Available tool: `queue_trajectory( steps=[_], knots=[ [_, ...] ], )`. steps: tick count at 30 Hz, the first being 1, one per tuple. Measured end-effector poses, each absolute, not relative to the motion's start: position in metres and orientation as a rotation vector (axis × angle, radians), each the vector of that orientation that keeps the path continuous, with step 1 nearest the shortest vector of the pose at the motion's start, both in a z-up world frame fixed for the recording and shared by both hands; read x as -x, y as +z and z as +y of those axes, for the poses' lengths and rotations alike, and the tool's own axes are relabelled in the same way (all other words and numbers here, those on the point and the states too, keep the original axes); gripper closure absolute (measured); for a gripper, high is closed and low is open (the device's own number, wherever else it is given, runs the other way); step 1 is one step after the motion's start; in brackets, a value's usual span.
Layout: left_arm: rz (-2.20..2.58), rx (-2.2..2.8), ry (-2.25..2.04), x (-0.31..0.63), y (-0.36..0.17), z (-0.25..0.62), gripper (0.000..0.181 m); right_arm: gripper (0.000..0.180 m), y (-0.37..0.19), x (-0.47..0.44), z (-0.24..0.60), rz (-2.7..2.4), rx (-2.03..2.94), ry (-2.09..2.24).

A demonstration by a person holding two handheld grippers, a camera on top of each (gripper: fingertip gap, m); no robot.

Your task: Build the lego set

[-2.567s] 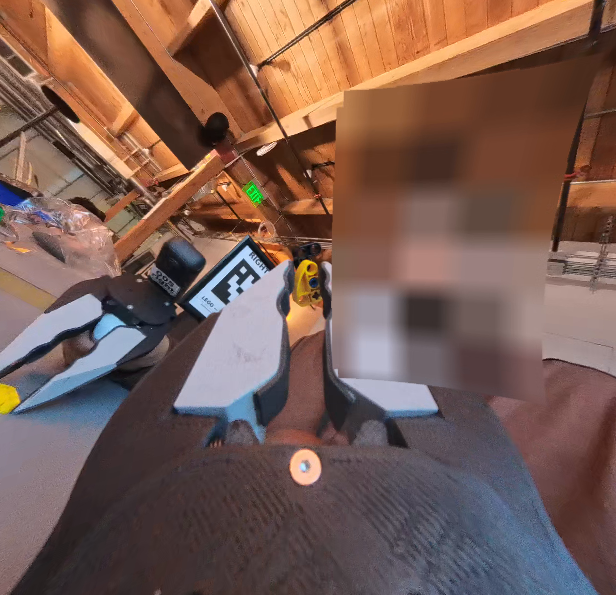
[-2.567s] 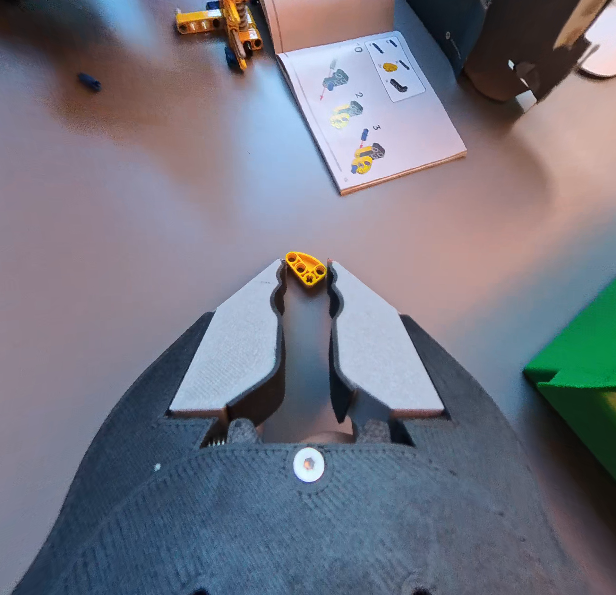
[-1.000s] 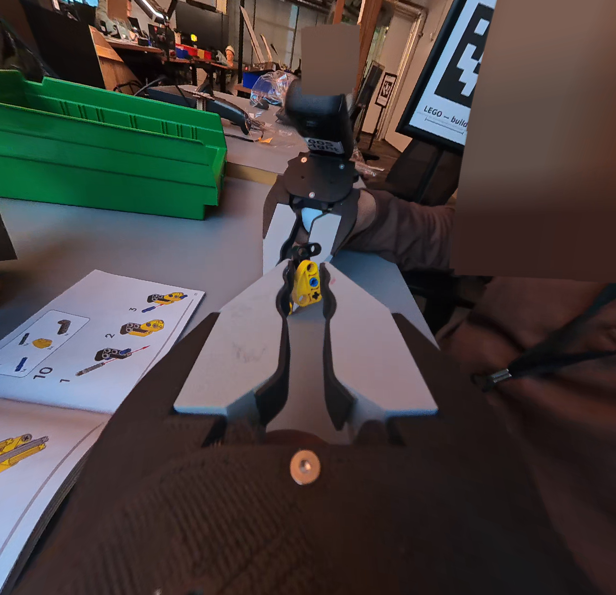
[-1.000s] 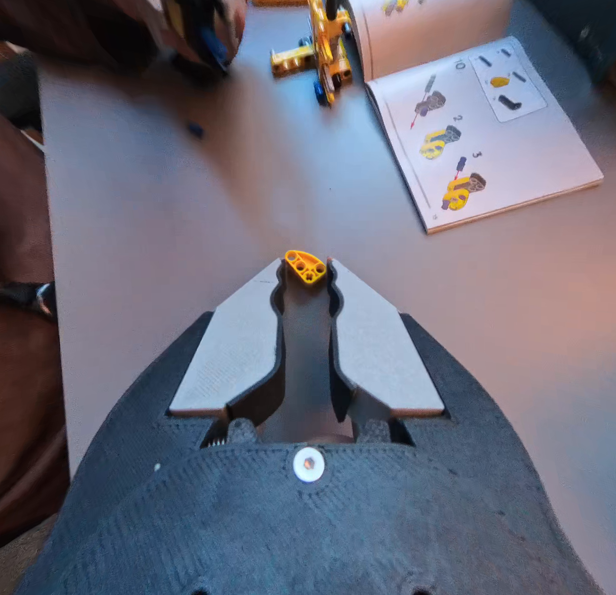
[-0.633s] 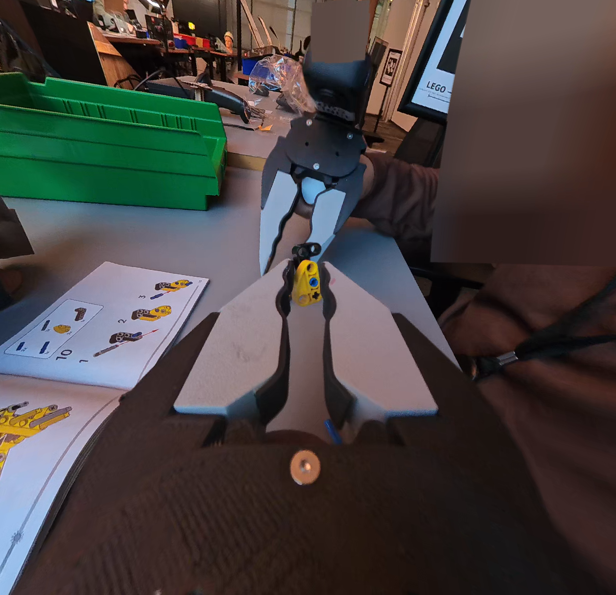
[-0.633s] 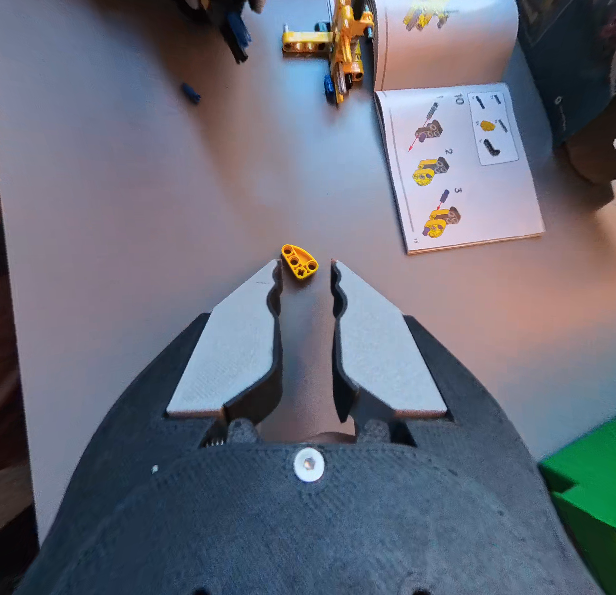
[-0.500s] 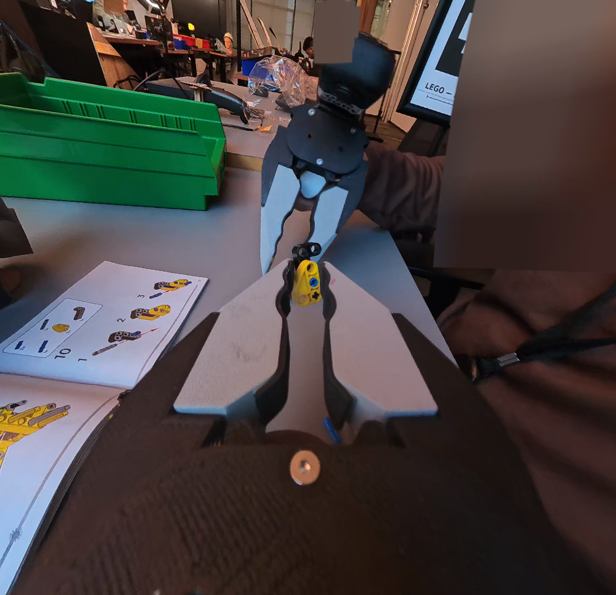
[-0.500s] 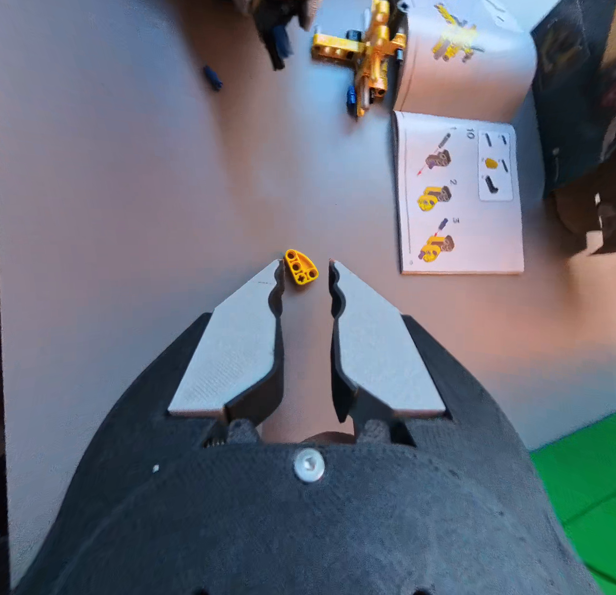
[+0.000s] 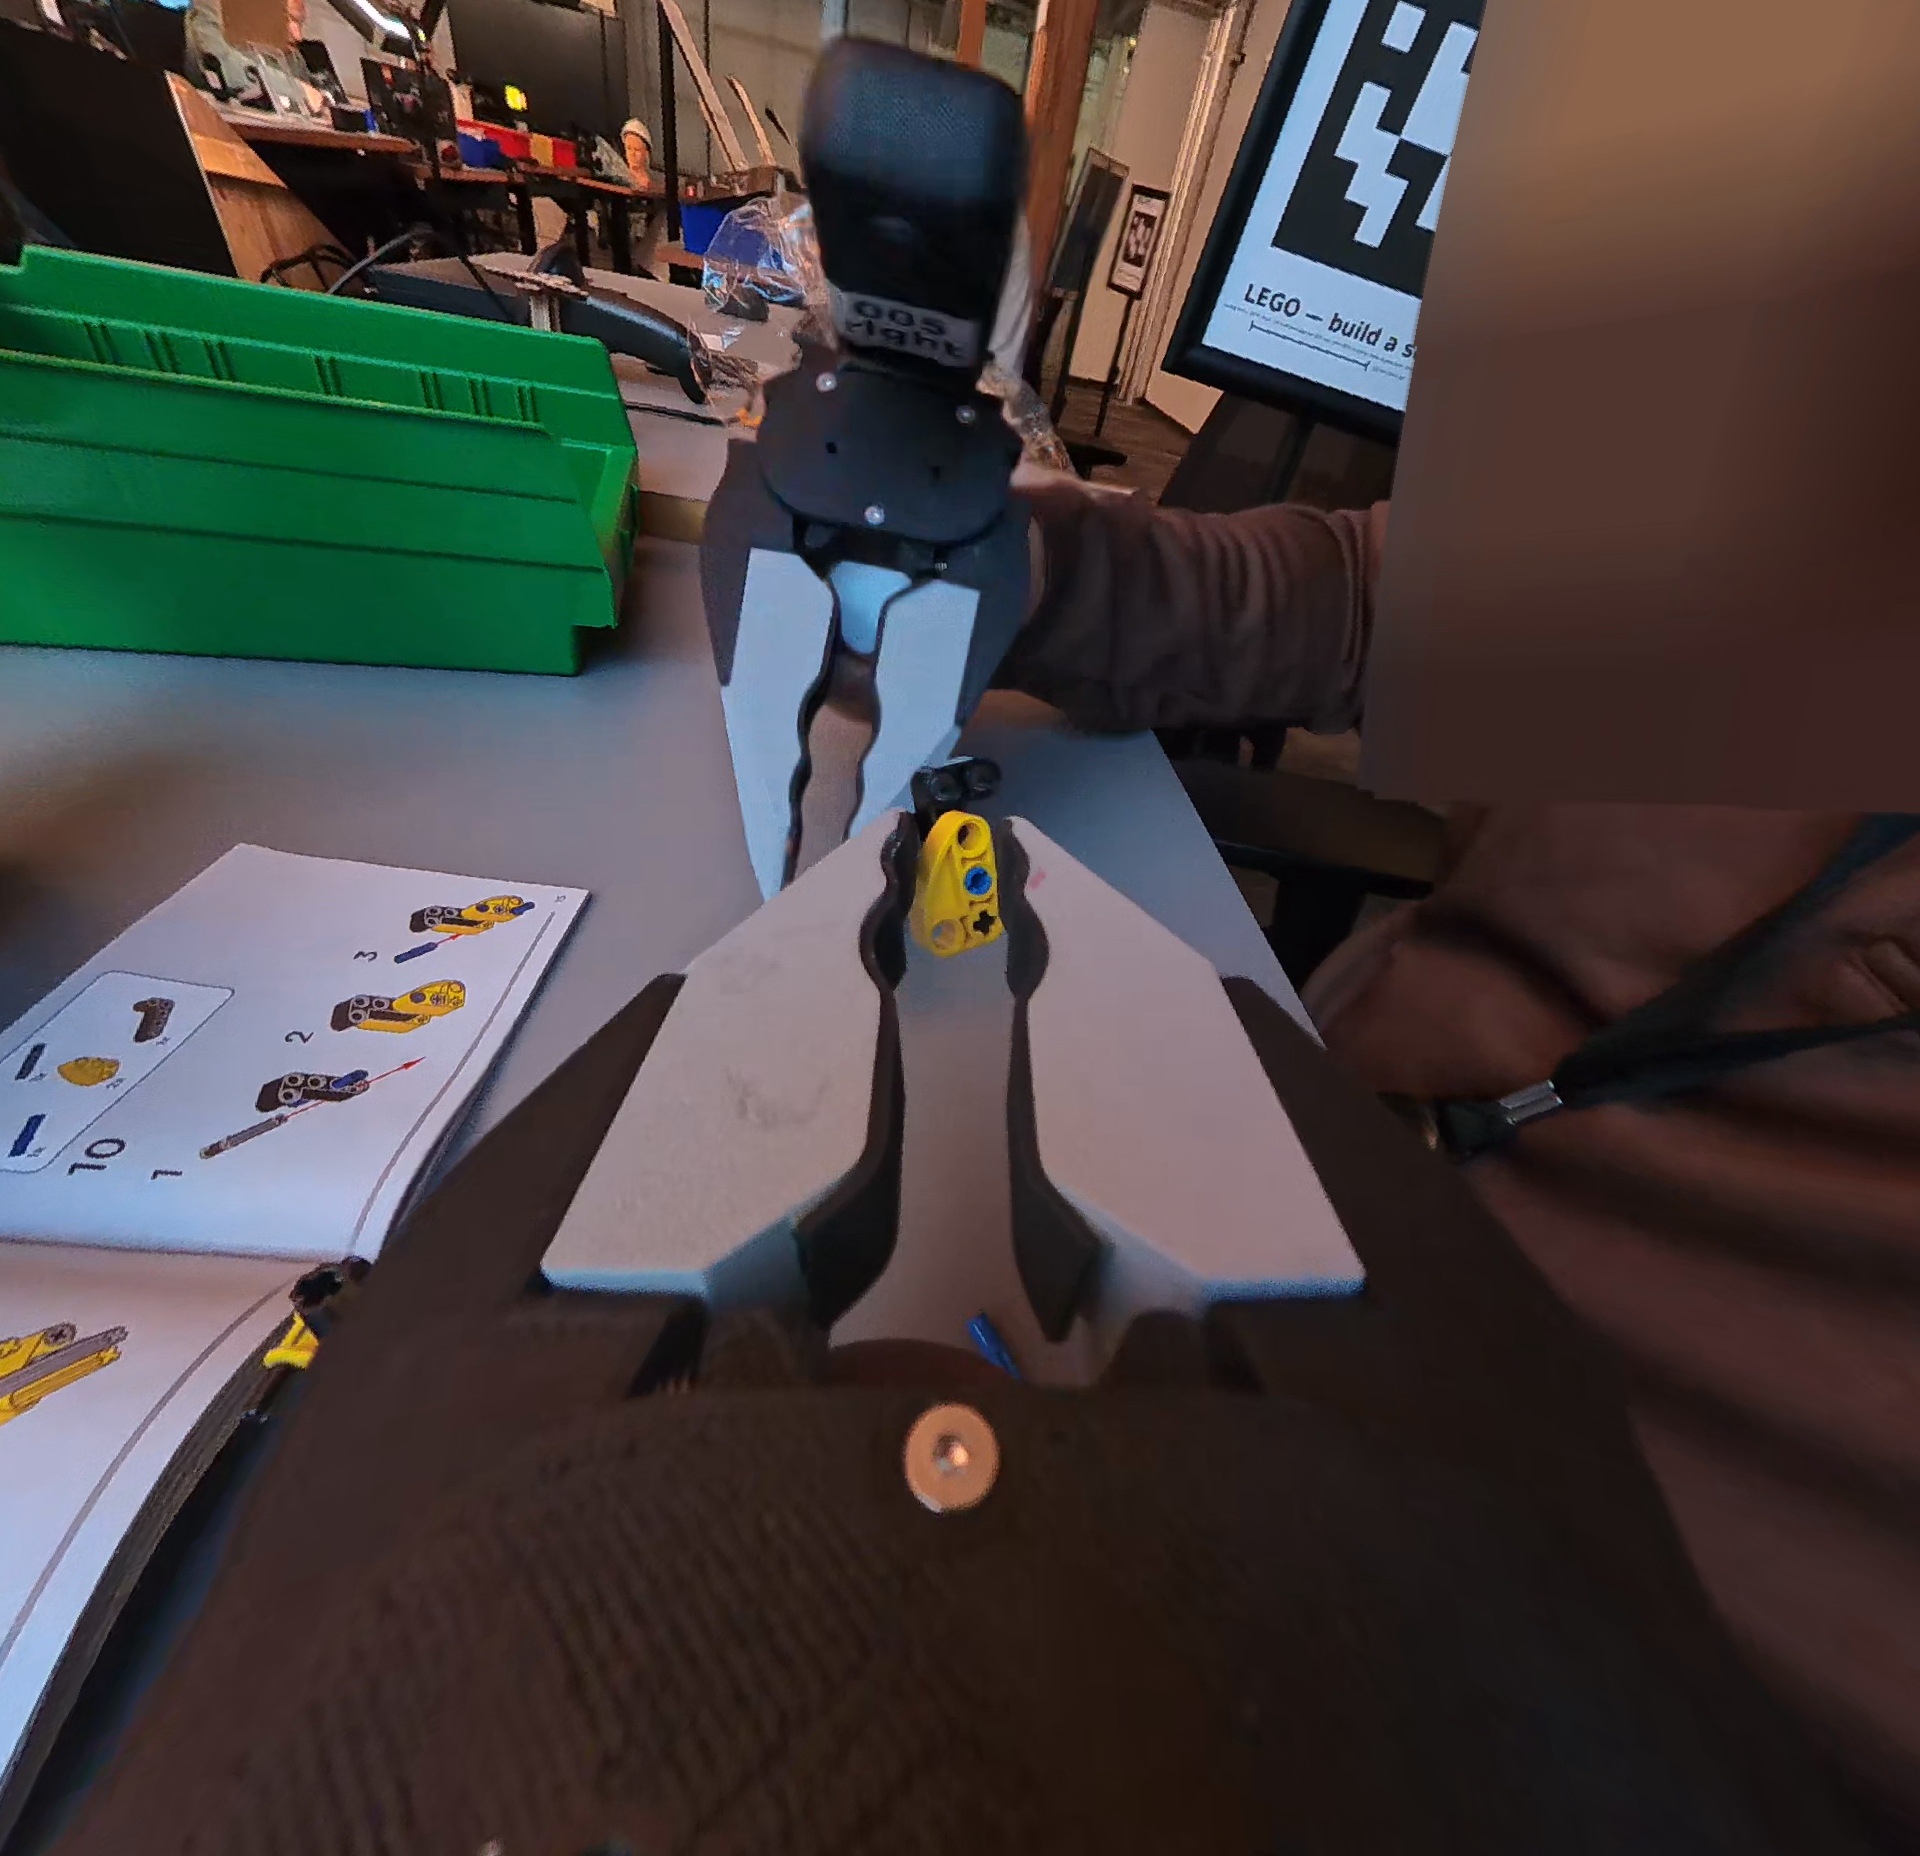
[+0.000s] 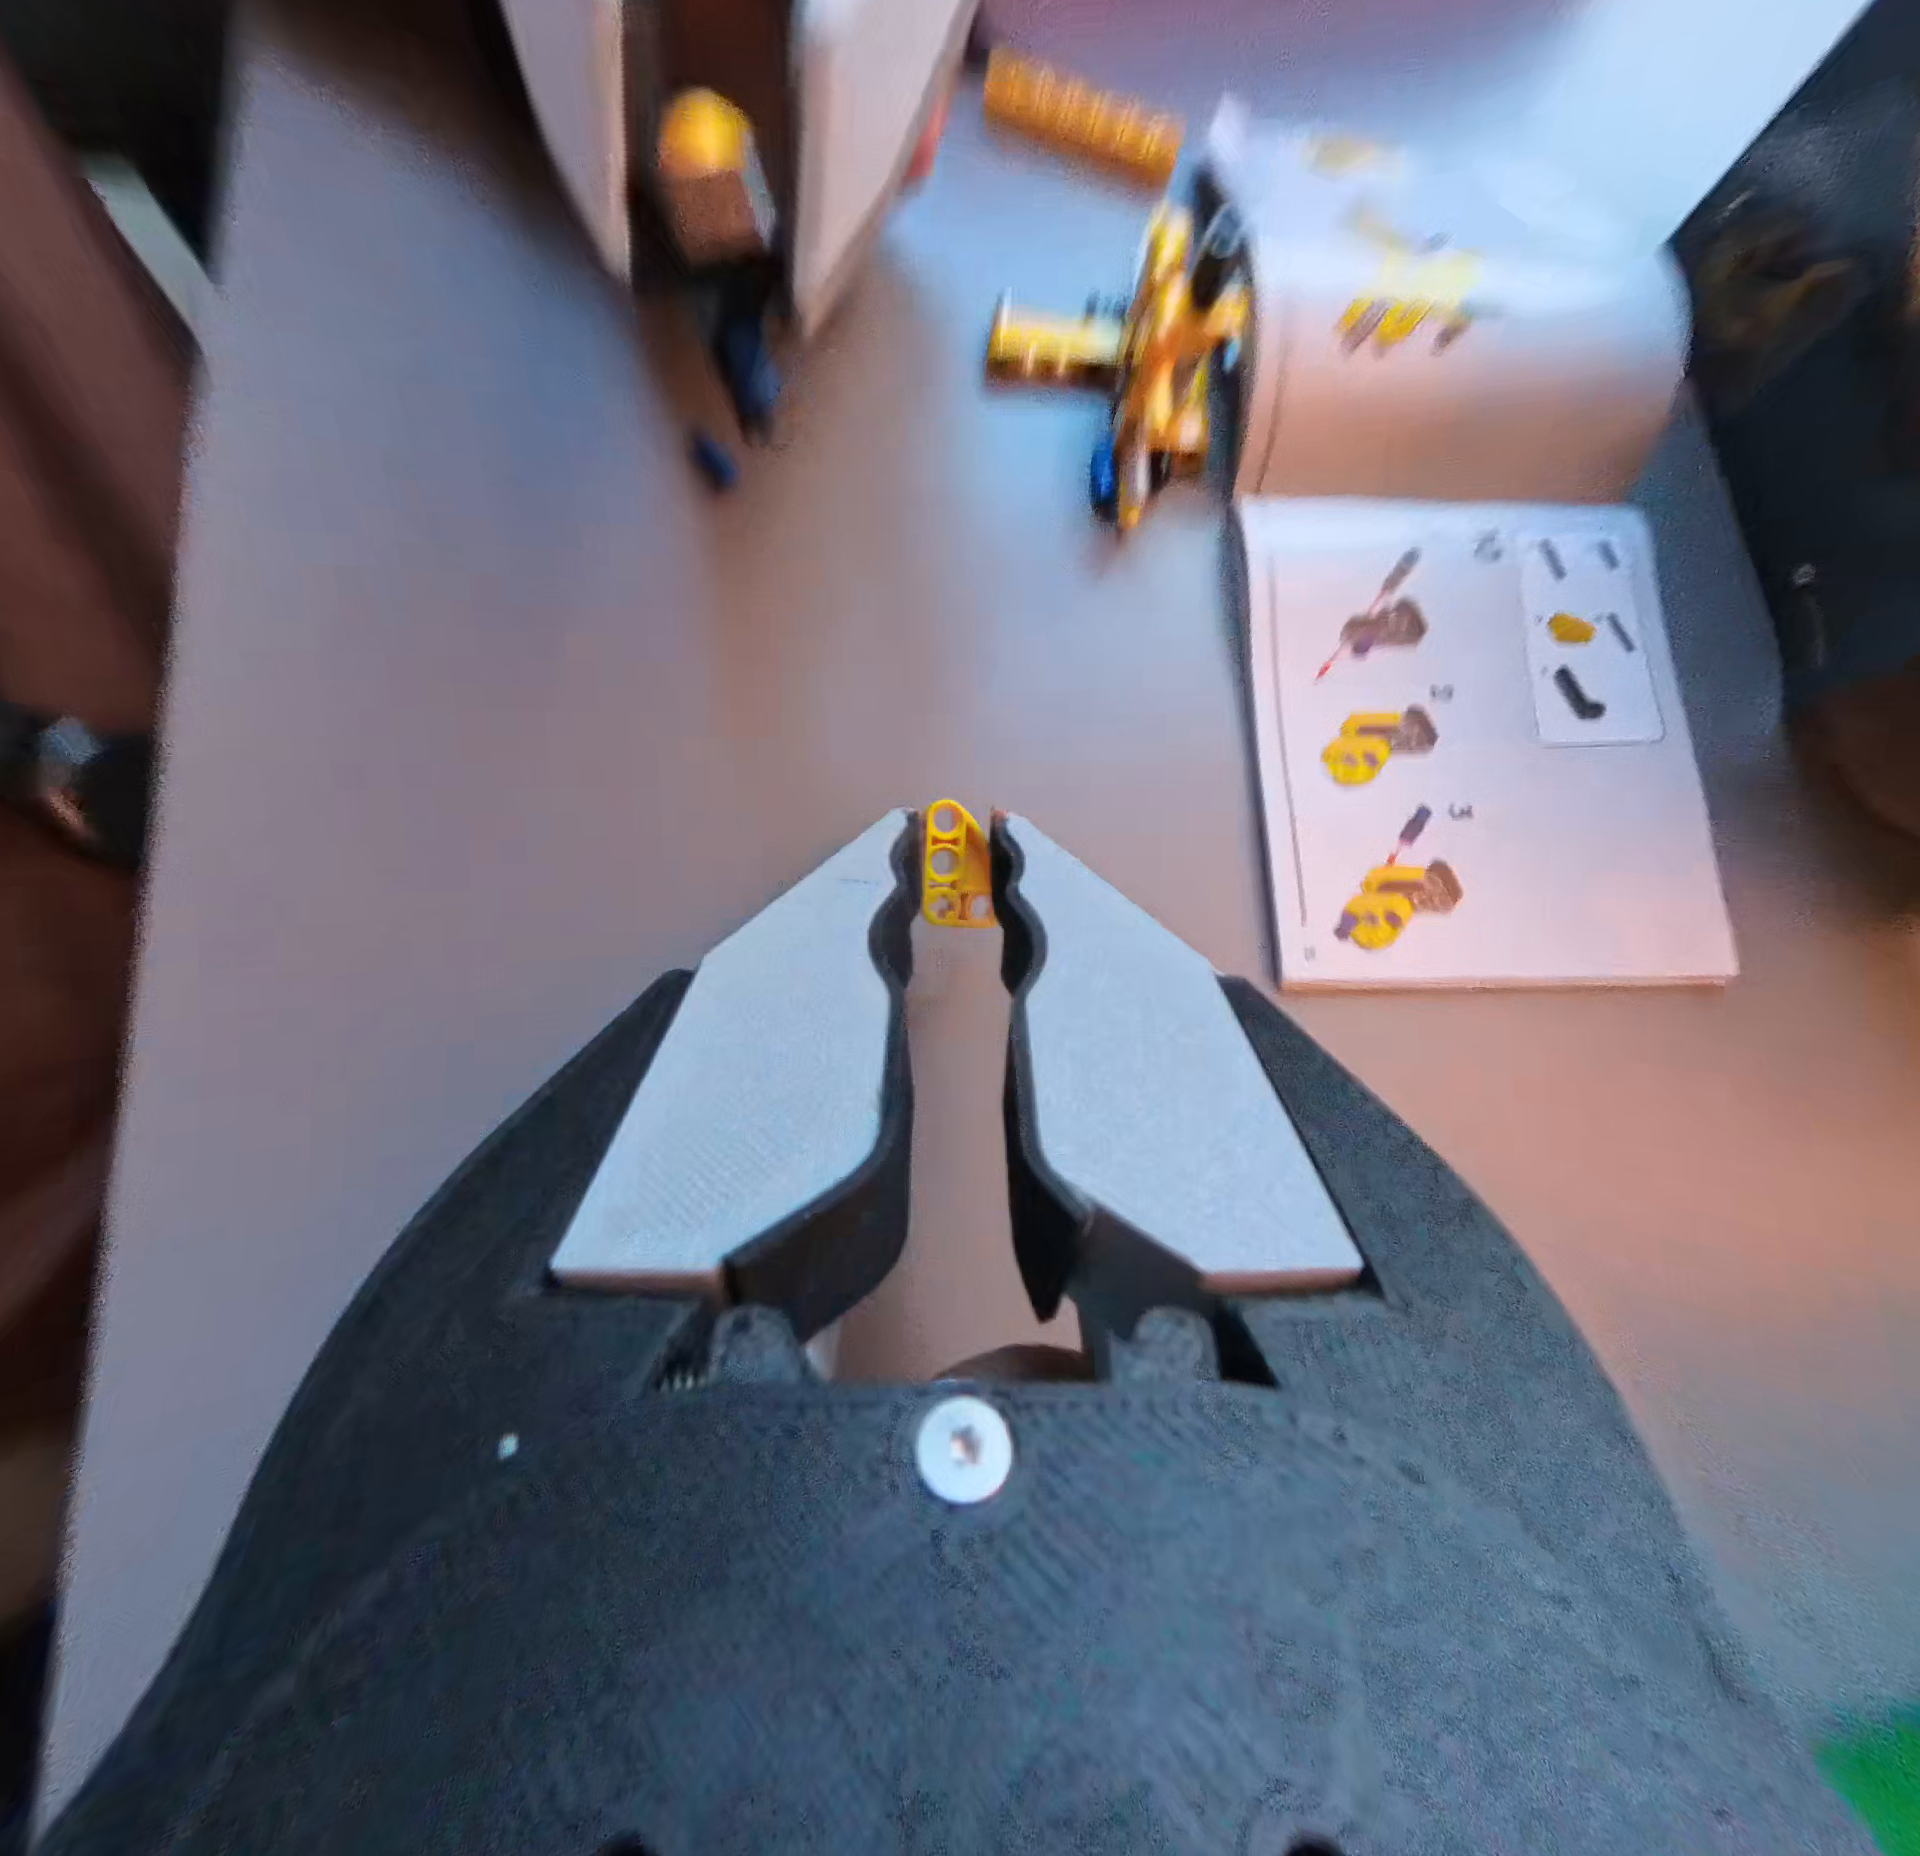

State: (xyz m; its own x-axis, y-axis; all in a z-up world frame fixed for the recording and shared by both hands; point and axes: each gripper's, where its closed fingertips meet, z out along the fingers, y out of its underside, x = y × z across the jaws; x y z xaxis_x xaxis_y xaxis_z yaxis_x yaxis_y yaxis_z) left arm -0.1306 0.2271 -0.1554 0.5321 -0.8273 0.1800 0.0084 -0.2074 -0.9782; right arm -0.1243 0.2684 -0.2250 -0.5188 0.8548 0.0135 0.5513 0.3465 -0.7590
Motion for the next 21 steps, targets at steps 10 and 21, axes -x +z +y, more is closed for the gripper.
queue_trajectory(
  steps=[10, 21],
  knots=[
    [0.684, 1.416, -0.886, 0.133, -0.134, 0.225, 0.169, 0.172, -0.142, 0.122, 0.249, -1.528, 1.178, 2.025],
    [0.630, 1.395, -0.937, 0.133, -0.129, 0.229, 0.169, 0.171, -0.137, 0.129, 0.247, -1.469, 1.160, 2.016]
  ],
)
